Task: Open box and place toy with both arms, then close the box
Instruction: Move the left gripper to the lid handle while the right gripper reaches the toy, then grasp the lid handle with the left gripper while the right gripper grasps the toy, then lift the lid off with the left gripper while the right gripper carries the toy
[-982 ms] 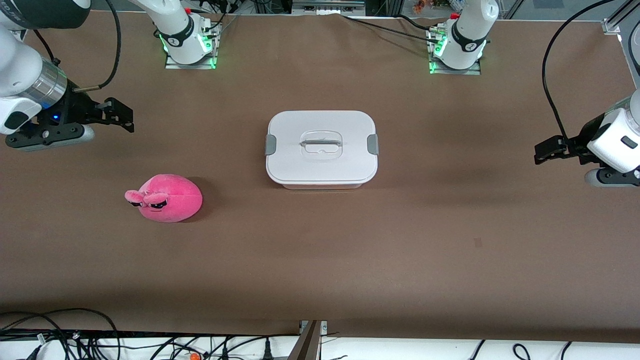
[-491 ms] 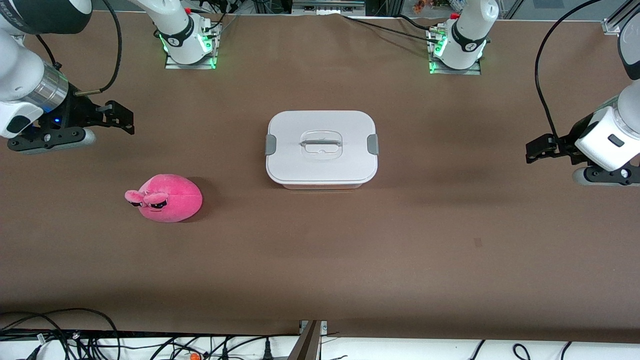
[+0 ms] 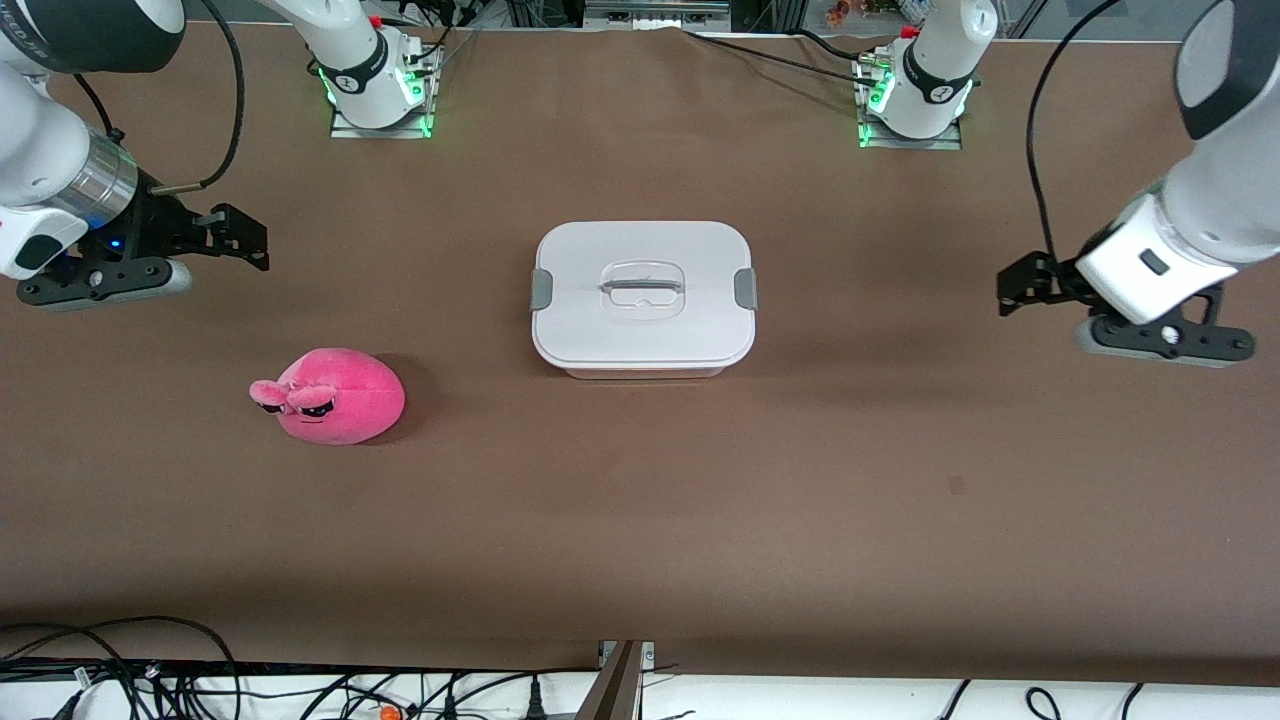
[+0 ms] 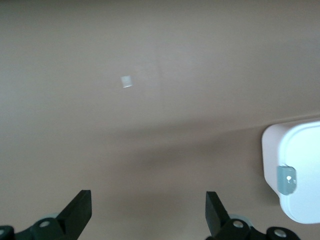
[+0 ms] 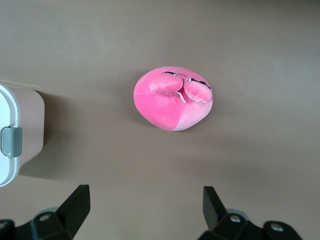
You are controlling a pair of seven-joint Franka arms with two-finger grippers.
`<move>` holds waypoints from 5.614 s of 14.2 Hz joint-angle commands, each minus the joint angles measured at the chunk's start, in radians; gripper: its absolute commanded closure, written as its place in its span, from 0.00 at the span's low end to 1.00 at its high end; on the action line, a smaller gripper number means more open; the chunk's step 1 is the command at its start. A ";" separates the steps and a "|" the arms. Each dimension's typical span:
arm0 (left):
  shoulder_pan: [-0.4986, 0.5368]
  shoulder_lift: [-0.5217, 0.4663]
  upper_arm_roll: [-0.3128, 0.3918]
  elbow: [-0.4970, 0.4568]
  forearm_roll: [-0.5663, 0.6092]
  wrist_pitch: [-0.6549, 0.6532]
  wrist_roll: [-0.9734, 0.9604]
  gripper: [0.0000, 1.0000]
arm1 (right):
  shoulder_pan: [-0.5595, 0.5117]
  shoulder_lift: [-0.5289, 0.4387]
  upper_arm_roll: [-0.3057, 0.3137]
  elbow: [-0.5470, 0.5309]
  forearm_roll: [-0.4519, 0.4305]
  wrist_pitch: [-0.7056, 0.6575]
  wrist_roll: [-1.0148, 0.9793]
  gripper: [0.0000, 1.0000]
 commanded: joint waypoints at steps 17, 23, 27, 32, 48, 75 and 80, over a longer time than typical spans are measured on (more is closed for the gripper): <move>-0.405 0.331 -0.124 0.022 -0.011 0.303 0.613 0.00 | -0.015 0.162 -0.037 -0.371 0.022 0.628 -0.056 0.00; -0.487 0.372 -0.124 0.008 0.086 0.384 0.664 0.00 | -0.032 0.223 -0.037 -0.365 0.122 0.714 -0.135 0.00; -0.510 0.386 -0.121 -0.012 0.095 0.408 0.656 0.00 | -0.032 0.249 -0.037 -0.366 0.131 0.752 -0.142 0.00; -0.542 0.384 -0.121 -0.061 0.147 0.431 0.615 0.00 | -0.032 0.272 -0.037 -0.370 0.132 0.772 -0.162 0.21; -0.548 0.342 -0.132 -0.054 0.158 0.394 0.565 0.99 | -0.046 0.263 -0.036 -0.175 0.131 0.524 -0.306 1.00; 0.156 0.289 -0.127 -0.043 0.054 0.246 0.613 1.00 | 0.501 0.274 -0.011 0.279 -0.018 -0.139 -0.300 1.00; 0.150 0.294 -0.127 -0.043 0.057 0.269 0.611 1.00 | 0.635 0.384 -0.011 0.374 -0.079 -0.102 -0.358 1.00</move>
